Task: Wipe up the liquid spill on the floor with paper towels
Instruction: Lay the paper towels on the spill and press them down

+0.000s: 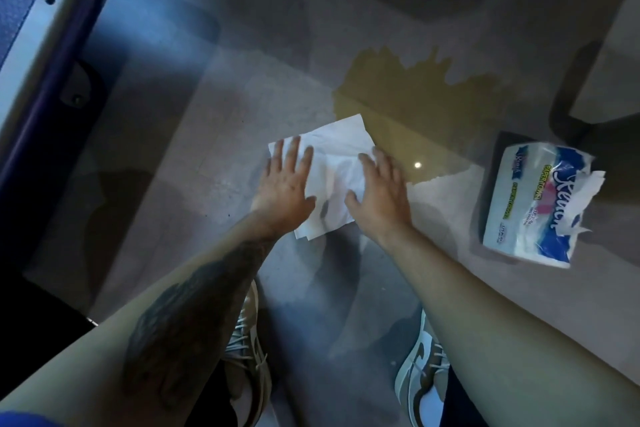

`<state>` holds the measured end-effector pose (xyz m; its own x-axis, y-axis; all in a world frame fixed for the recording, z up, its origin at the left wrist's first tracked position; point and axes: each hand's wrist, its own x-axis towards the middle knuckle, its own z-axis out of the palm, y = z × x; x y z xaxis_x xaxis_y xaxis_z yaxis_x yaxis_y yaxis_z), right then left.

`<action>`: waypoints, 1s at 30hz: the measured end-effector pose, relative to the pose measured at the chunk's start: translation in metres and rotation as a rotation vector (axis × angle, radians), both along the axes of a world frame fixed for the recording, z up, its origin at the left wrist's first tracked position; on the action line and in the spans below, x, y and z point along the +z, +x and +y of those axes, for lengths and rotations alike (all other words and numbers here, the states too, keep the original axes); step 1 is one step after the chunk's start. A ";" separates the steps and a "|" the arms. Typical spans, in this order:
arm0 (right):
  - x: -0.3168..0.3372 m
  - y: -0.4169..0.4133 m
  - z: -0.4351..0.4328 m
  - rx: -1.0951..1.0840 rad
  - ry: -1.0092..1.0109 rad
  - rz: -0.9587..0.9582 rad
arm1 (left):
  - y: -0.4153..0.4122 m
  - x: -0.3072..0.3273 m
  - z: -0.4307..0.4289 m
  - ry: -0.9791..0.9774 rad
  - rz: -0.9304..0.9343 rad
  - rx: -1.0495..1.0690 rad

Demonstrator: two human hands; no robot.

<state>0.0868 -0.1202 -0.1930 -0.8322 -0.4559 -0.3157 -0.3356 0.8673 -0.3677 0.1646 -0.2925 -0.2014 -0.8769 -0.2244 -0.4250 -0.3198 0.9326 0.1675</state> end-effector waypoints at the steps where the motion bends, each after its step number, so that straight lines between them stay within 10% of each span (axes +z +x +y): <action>1: -0.001 0.003 -0.005 0.070 0.040 -0.019 | -0.003 0.000 0.002 -0.021 -0.031 -0.087; 30: -0.026 0.021 0.002 0.470 0.198 -0.182 | 0.022 -0.023 0.030 -0.003 -0.242 -0.248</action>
<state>0.1079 -0.1183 -0.2192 -0.4770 -0.6826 -0.5536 -0.6501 0.6979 -0.3004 0.1863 -0.2630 -0.2240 -0.7787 -0.0188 -0.6271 -0.1135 0.9873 0.1114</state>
